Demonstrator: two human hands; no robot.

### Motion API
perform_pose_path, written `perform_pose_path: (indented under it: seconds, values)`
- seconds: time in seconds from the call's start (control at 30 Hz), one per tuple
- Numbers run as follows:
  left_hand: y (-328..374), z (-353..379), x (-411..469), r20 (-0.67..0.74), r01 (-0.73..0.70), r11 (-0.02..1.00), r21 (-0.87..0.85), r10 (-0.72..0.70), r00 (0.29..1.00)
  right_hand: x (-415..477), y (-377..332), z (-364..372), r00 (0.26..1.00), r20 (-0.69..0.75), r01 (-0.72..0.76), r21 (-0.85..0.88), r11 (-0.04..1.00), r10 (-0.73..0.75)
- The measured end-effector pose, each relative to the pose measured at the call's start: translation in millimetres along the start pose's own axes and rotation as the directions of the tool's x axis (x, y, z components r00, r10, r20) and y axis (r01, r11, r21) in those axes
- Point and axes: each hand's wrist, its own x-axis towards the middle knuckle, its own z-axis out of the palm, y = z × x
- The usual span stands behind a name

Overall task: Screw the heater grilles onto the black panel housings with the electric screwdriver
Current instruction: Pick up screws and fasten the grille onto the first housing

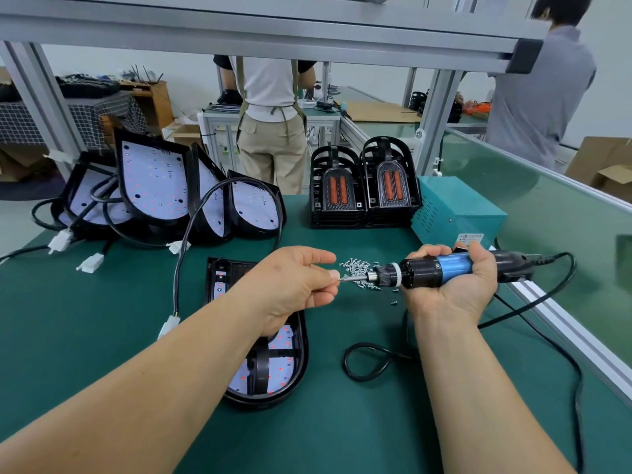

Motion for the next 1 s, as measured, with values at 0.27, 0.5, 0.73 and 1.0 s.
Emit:
perform_pose_path:
  seconds: [0.27,0.5,0.73,1.0]
  values:
    - [4,-1,3,-0.018,0.070,0.995,0.074,-0.069,0.997,-1,0,0,1.000,0.004,0.016,-0.091,0.996,-0.016]
    - [1,1,5,-0.034,0.098,0.995,0.024,-0.097,0.995,-4,1,2,0.999,0.021,0.032,-0.092,0.995,-0.030]
    - [14,-12,-5,-0.098,0.006,0.933,0.361,0.031,0.995,-5,2,2,0.999,-0.004,0.035,-0.117,0.992,-0.036]
    - [-10,-68,-81,-0.154,0.059,0.521,0.851,0.142,0.978,-15,15,5,0.995,0.098,-0.001,-0.213,0.977,0.022]
